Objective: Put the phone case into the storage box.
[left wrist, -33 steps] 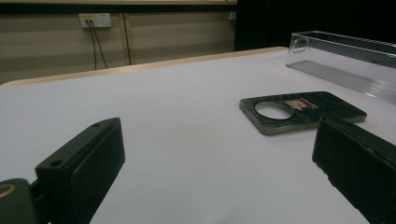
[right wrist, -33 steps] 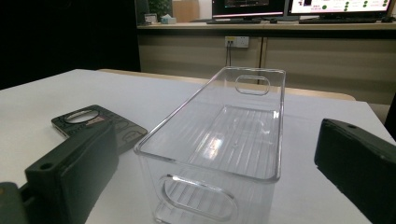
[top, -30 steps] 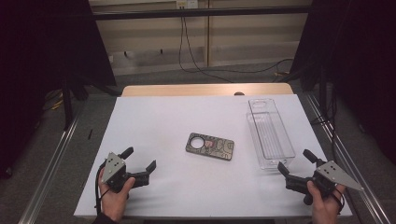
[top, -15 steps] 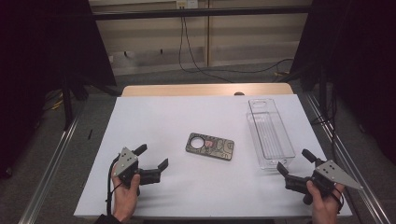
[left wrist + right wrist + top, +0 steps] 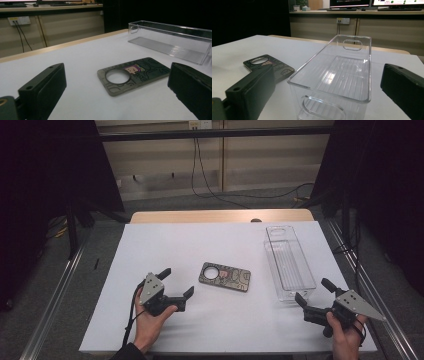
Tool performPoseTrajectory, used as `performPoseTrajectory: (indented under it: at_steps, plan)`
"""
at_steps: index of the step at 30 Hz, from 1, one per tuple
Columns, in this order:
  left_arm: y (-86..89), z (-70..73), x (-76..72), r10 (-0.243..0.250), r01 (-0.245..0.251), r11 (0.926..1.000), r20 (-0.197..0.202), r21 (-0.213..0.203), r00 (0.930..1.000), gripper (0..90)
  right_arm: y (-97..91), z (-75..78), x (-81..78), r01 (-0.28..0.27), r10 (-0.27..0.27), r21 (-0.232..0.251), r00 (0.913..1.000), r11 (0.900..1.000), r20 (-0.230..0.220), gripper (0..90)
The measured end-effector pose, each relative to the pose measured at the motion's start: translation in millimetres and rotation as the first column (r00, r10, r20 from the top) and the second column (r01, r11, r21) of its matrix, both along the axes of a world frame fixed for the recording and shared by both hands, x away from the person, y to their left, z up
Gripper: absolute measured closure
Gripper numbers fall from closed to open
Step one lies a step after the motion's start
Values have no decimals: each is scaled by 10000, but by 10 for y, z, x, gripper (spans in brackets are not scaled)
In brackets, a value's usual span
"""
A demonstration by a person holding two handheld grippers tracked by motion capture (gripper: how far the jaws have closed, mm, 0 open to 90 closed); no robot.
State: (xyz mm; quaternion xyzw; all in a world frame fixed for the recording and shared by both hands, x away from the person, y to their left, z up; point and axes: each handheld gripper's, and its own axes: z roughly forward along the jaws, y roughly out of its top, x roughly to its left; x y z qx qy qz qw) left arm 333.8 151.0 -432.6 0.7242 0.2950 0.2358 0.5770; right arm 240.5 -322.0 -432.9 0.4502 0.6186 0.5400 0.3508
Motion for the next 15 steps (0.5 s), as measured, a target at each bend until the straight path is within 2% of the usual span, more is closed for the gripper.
performPoseTrajectory:
  at_steps: [1, 3, 6, 8, 9, 11, 12, 15]
  plan:
    - [-63, -6, 17, -153, 153, 9999, -37, -79, 9999, 17, 2, 1, -1, -13, 13, 1, 10000, 10000, 10, 0]
    - [-118, 3, 33, -222, 222, 9997, 10, -38, 9998, 17, 2, 3, -3, -50, 50, -41, 10000, 10000, 40, 0]
    - [-167, 7, 55, -258, 257, 9995, -24, -192, 9997, 17, 0, 2, -1, -38, 38, -29, 10000, 10000, 32, 0]
    - [-242, 20, 88, -352, 339, 9978, -219, -564, 9991, 15, -2, 1, -3, -28, 28, -6, 10000, 10000, 21, 0]
    - [-271, 30, 97, -469, 450, 9971, -308, -606, 9984, 13, -3, 2, -5, -28, 28, -13, 10000, 10000, 23, 0]
    - [-329, 61, 97, -575, 562, 9976, -322, -394, 9978, 18, -7, 3, -10, -22, 22, -12, 10000, 10000, 22, 0]
    - [-356, 80, 91, -604, 598, 9976, -174, -336, 9980, 16, -8, 3, -13, -21, 21, -1, 10000, 10000, 18, 0]
    - [-422, 118, 95, -755, 752, 9965, -72, -366, 9971, 15, -10, 4, -20, -29, 29, -15, 10000, 10000, 26, 0]
